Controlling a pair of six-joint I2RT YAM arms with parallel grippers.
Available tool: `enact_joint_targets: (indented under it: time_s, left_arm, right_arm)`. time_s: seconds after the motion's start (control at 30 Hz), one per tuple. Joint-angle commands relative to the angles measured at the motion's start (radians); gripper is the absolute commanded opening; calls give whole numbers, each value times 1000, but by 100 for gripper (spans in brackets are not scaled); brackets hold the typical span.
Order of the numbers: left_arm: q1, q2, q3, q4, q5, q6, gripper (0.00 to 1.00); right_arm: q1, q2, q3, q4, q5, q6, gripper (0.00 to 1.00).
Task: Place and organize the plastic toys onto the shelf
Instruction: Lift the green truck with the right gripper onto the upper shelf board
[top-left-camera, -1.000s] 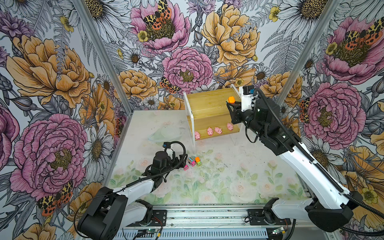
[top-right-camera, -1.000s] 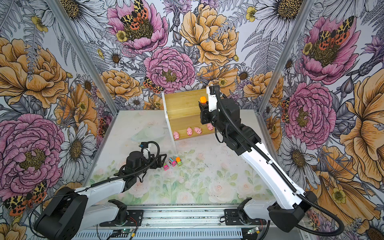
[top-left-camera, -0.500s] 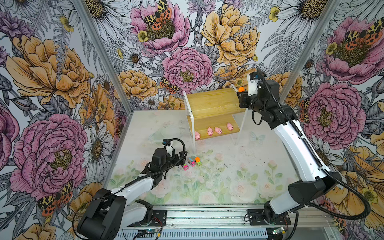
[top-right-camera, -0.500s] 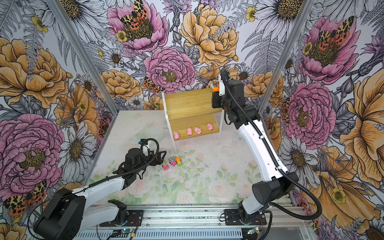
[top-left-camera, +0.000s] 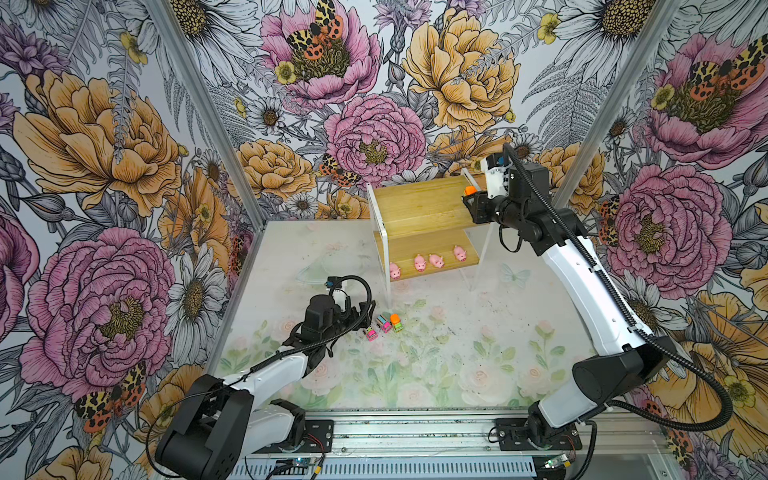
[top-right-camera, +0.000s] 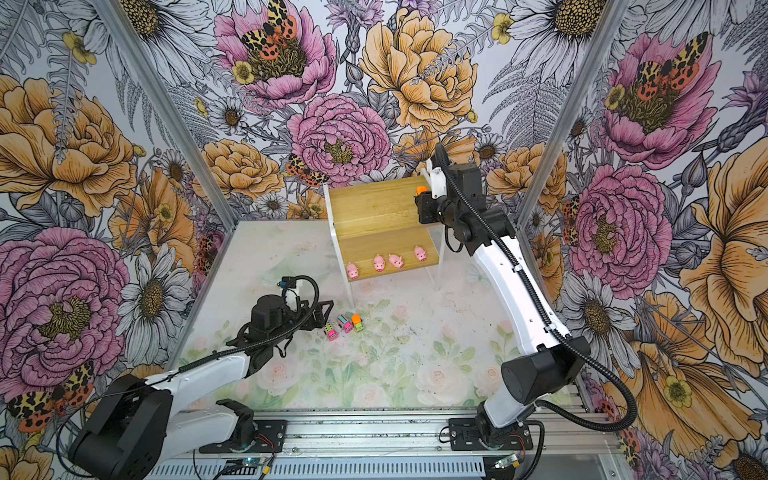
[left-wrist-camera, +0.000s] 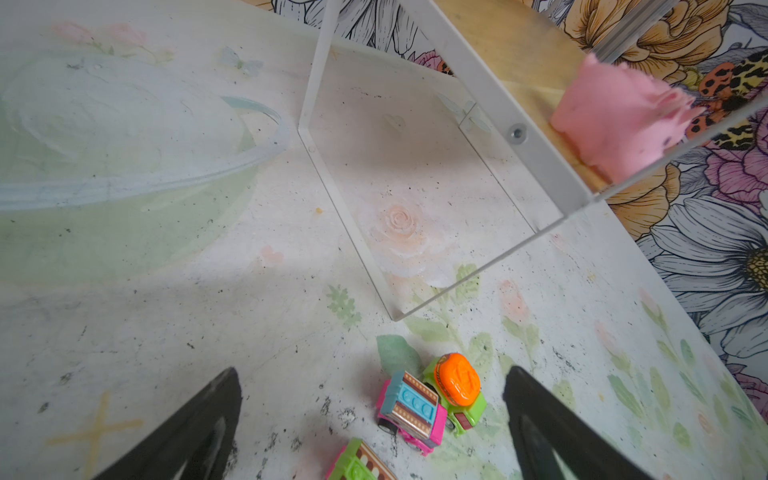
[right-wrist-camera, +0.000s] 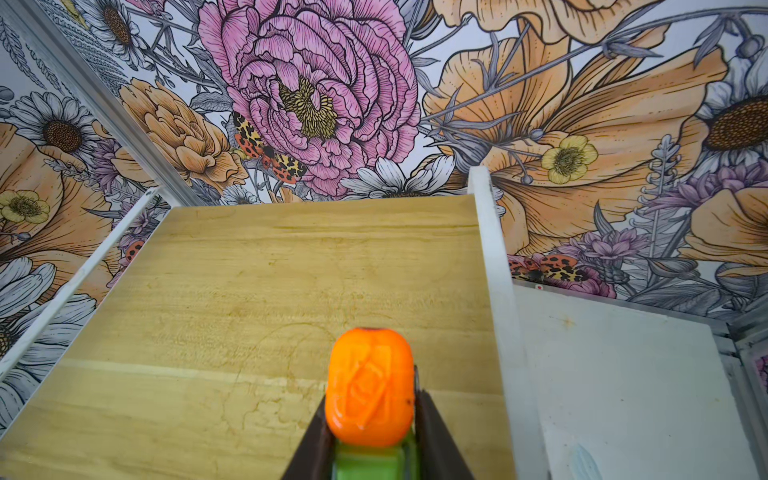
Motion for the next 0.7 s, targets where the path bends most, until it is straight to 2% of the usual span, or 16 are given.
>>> enact_joint_targets:
  time_s: [0.0, 0.53, 0.67]
  left_arm:
    - [11, 5, 18, -5, 18, 17, 99]
    - [10, 15, 23, -4, 17, 13, 99]
    - [8, 18, 27, -4, 18, 13, 99]
  right_arm:
    - [1, 20, -19, -5, -23, -9, 19]
    - [3, 46, -45, -3, 13, 6, 19]
    - [3, 41, -49, -3, 22, 10, 24]
